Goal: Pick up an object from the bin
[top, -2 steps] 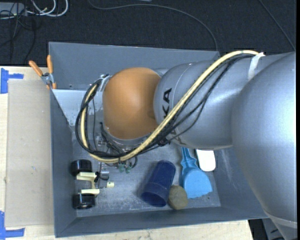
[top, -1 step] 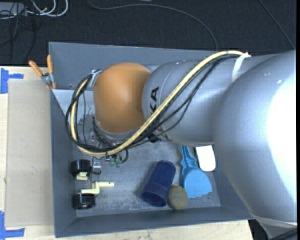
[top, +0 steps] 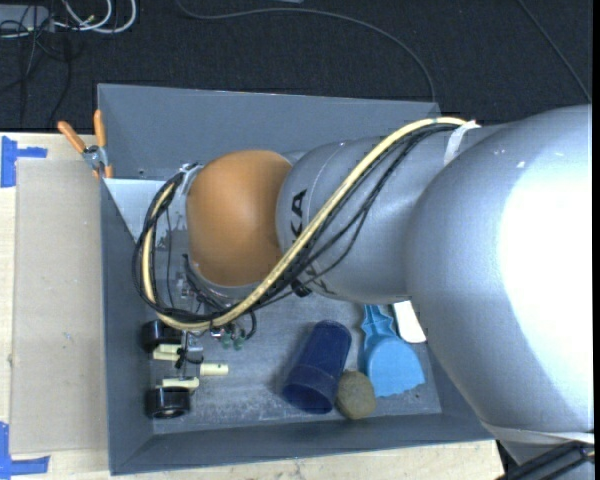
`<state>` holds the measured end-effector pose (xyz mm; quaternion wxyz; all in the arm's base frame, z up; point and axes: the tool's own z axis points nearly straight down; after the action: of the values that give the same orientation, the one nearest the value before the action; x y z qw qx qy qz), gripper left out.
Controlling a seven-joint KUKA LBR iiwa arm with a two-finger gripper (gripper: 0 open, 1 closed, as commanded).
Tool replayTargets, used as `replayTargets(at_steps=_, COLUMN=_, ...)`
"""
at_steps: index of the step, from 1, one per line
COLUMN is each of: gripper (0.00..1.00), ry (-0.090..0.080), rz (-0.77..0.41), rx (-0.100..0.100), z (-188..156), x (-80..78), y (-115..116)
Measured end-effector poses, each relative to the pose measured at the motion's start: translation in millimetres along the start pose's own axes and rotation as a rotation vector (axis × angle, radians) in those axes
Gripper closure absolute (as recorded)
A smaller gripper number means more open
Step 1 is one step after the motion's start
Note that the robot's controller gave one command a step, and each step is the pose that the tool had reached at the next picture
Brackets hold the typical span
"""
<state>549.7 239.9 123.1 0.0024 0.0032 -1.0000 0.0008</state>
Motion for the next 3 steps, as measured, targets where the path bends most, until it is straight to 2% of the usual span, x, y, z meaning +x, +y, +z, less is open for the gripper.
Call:
replayTargets(at_steps=1, gripper=0.0, ry=0.004, rz=0.144, rx=0.001, z=54.0, x=-8.8, y=-0.3)
replayTargets(at_steps=2, gripper=1.0, ry=0.003, rz=0.379, rx=0.003, z=54.1, x=-12.9, y=0.2)
replayTargets(at_steps=3, gripper=1.0, ry=0.003, rz=0.379, rx=0.003, z=54.0, x=-12.9, y=0.2)
